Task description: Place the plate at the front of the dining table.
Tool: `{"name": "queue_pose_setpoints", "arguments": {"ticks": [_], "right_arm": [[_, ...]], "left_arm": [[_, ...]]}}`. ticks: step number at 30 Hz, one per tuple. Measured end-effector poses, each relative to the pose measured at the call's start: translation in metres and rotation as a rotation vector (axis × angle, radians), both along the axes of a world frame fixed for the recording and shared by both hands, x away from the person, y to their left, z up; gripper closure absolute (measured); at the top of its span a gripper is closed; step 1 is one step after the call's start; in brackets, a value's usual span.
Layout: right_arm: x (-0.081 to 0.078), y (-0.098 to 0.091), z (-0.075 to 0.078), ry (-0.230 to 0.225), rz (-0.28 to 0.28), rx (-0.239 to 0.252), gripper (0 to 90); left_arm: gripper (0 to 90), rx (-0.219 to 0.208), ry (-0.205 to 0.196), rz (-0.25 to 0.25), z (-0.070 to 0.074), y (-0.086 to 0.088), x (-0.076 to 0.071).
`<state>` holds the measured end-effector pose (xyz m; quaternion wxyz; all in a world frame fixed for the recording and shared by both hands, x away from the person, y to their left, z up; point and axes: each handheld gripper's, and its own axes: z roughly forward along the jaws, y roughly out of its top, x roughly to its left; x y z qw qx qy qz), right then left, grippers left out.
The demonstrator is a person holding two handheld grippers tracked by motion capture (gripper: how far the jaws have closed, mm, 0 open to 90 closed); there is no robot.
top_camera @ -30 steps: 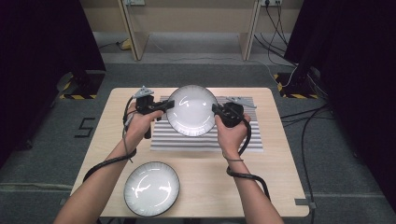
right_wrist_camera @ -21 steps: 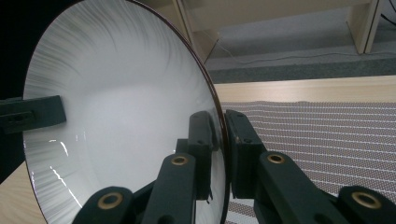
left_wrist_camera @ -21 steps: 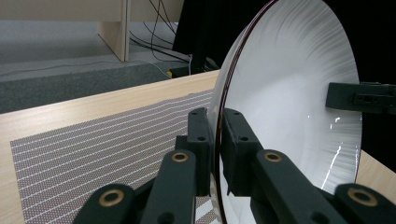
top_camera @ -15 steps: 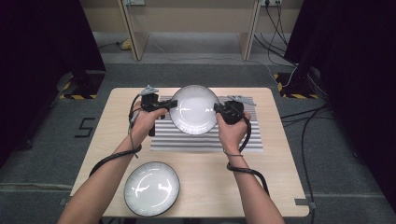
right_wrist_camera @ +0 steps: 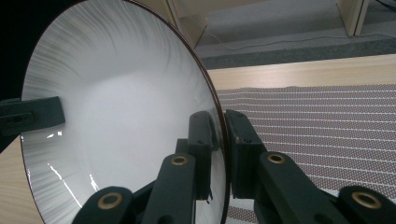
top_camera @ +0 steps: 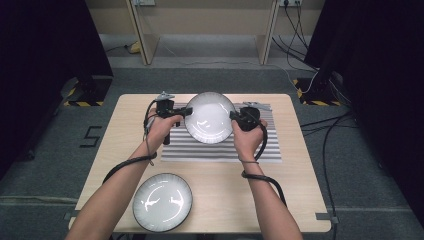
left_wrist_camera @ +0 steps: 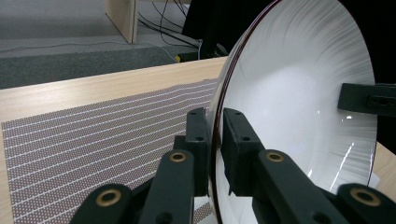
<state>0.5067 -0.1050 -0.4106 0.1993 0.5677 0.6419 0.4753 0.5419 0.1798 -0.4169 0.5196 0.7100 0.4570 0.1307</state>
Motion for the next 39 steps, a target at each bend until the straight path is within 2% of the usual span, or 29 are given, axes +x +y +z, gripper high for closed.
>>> {"name": "queue_pose_setpoints", "arguments": {"ticks": [8,12,18,26,31,34,39], "right_arm": [[0.008,-0.002,-0.008,0.017,-0.01,0.002,81.6],[0.013,-0.002,-0.014,0.036,-0.015,-0.002,81.6],[0.019,-0.003,-0.021,0.061,-0.021,0.001,81.6],[0.023,-0.004,-0.026,0.073,-0.025,-0.019,81.8],[0.028,-0.005,-0.034,0.1,-0.029,-0.021,81.8],[0.029,-0.005,-0.037,0.112,-0.029,-0.022,81.8],[0.031,-0.006,-0.043,0.128,-0.032,-0.025,81.8]], "left_arm": [[80.2,0.003,0.028,0.01,-0.009,-0.003,0.008],[80.0,0.014,0.055,0.016,-0.015,-0.005,0.013],[79.7,0.025,0.069,0.022,-0.02,-0.008,0.019],[79.2,0.026,0.1,0.033,-0.03,-0.012,0.025],[79.0,0.021,0.144,0.048,-0.039,-0.015,0.03],[79.0,0.016,0.158,0.054,-0.043,-0.015,0.032],[78.9,0.031,0.171,0.054,-0.047,-0.017,0.033]]}}
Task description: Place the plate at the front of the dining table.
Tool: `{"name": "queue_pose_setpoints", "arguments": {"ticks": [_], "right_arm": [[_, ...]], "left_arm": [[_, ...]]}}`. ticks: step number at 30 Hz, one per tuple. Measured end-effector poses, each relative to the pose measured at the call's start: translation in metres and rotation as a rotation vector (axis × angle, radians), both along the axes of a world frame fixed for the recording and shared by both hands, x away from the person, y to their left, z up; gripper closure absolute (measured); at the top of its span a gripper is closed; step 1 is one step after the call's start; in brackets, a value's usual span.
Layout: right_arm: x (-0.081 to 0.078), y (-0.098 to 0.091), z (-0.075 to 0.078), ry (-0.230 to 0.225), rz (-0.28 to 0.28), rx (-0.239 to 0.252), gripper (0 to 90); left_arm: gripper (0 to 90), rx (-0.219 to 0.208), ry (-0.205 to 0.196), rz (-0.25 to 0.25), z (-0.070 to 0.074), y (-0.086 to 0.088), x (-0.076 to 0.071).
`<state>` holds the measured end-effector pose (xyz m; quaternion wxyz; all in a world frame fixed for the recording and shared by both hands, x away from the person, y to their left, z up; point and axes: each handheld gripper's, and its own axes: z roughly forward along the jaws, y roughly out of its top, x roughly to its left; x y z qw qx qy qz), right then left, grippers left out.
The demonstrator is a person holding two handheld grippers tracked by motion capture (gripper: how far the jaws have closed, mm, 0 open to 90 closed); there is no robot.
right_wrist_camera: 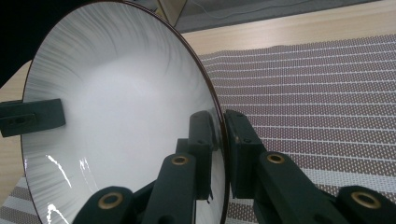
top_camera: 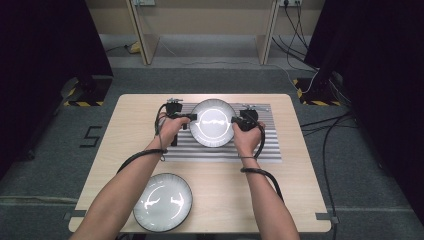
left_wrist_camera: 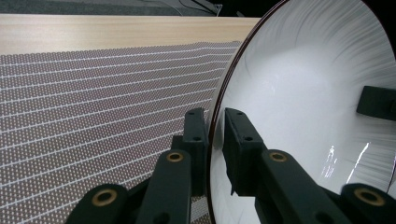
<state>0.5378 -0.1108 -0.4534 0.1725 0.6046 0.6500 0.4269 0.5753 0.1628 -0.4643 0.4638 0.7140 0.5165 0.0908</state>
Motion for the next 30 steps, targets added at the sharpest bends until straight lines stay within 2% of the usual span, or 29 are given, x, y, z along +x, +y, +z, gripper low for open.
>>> {"name": "queue_pose_setpoints", "arguments": {"ticks": [15,22,30], "right_arm": [[0.005,0.002,-0.016,0.038,-0.017,-0.007,81.6],[0.006,0.002,-0.019,0.044,-0.033,0.004,81.7],[0.009,0.003,-0.024,0.046,-0.038,-0.009,81.5]], "left_arm": [[78.4,0.025,0.055,0.018,-0.014,-0.003,0.005],[78.3,0.034,0.062,0.022,-0.016,-0.004,0.007],[78.3,0.043,0.069,0.04,-0.02,-0.007,0.008]]}}
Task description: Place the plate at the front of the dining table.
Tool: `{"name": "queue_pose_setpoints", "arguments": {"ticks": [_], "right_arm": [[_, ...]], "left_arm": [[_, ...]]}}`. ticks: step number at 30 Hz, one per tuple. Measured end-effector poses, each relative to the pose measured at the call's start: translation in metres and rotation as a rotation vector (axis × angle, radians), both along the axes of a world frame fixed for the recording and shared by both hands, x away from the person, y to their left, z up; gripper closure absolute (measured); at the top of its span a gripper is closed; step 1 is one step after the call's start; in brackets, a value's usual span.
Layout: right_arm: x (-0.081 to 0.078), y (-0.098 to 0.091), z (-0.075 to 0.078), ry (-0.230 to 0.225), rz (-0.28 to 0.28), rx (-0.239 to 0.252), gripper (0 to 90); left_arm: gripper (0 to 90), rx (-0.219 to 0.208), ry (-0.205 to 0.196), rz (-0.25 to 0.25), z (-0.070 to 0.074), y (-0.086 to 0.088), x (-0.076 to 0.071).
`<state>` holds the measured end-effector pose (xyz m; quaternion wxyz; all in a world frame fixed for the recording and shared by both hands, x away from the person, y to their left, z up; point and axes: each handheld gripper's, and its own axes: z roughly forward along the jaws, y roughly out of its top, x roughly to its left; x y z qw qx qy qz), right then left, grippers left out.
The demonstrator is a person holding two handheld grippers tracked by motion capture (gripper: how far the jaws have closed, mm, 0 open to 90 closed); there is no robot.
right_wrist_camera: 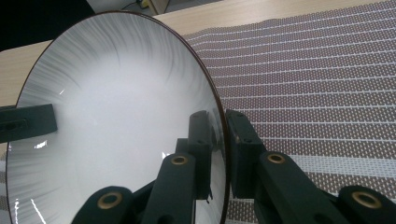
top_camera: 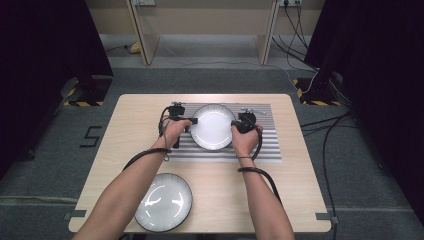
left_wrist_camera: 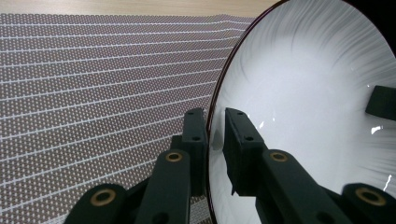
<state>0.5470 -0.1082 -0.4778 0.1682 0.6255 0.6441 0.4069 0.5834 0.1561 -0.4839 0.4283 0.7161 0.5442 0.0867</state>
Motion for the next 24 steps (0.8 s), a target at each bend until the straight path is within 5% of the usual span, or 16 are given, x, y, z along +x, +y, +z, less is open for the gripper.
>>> {"name": "queue_pose_setpoints", "arguments": {"ticks": [24], "right_arm": [[0.014,-0.001,-0.016,0.06,-0.035,0.007,81.0]], "left_arm": [[78.1,0.049,0.055,0.025,-0.01,-0.009,0.015]]}}
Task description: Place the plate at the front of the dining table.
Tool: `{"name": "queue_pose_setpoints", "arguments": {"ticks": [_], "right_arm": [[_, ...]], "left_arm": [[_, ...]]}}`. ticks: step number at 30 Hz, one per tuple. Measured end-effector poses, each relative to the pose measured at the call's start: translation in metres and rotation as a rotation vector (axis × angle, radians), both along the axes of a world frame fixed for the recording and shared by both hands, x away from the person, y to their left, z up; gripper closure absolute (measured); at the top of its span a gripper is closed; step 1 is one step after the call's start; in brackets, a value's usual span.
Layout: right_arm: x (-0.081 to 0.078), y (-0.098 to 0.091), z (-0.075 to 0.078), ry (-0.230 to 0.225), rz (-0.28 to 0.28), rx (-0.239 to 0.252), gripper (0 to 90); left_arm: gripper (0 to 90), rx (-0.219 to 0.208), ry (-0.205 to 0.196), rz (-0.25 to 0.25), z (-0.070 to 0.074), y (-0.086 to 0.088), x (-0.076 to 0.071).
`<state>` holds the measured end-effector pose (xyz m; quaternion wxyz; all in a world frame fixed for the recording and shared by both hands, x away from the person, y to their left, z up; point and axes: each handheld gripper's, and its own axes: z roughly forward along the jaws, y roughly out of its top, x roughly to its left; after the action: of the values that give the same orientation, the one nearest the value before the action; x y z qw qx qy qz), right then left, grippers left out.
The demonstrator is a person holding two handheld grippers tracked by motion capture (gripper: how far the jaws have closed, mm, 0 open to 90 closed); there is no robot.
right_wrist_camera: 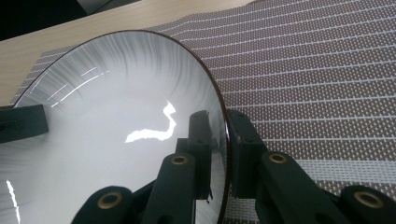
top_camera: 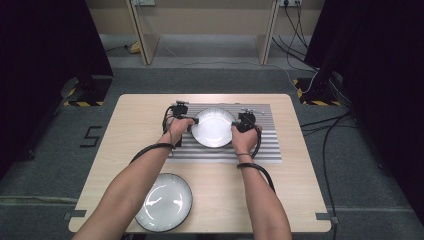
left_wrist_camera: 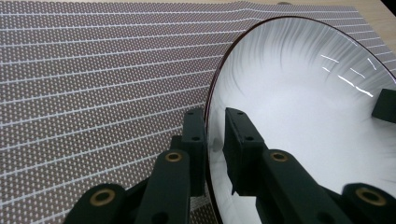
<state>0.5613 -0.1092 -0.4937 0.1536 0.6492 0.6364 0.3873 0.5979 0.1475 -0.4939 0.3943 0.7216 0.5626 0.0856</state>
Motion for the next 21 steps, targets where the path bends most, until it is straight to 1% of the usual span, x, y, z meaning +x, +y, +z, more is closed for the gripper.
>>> {"name": "queue_pose_setpoints", "arguments": {"ticks": [4,5,6,8,10,11,12,13,16,19,21], "right_arm": [[0.001,0.001,-0.005,0.009,-0.001,-0.01,80.7],[0.001,0.001,-0.005,0.012,0.0,-0.012,80.7],[0.002,0.001,-0.006,0.011,-0.001,-0.011,80.8],[0.002,0.001,-0.006,0.009,-0.003,-0.011,80.6],[0.002,0.001,-0.005,0.009,-0.001,-0.009,78.9],[0.002,0.001,-0.005,0.005,-0.002,-0.008,77.3],[0.002,0.0,-0.004,0.004,-0.003,-0.009,76.3],[0.002,0.0,-0.003,0.0,-0.006,-0.011,75.2],[0.002,-0.002,0.0,-0.019,-0.017,-0.013,67.2],[0.001,-0.005,0.004,-0.029,-0.021,-0.014,62.8],[-0.001,-0.007,0.007,-0.035,-0.027,-0.017,59.2]], "left_arm": [[77.8,0.011,0.015,-0.001,-0.005,0.0,0.001],[77.6,0.011,0.015,-0.001,-0.005,0.0,0.001],[77.8,0.002,0.014,0.005,-0.006,0.0,0.001],[77.6,0.014,0.015,-0.003,-0.005,0.0,0.001],[77.9,0.017,-0.003,0.007,-0.005,0.0,0.001],[76.4,0.017,-0.003,0.007,-0.005,0.0,0.001],[74.0,0.015,-0.015,0.015,-0.004,0.001,0.002],[71.3,0.023,-0.027,0.018,-0.003,0.002,0.002],[61.4,0.023,-0.057,0.033,0.003,0.005,0.001],[52.5,0.017,-0.08,0.041,0.009,0.009,0.001],[47.7,0.015,-0.087,0.041,0.014,0.012,-0.001]]}}
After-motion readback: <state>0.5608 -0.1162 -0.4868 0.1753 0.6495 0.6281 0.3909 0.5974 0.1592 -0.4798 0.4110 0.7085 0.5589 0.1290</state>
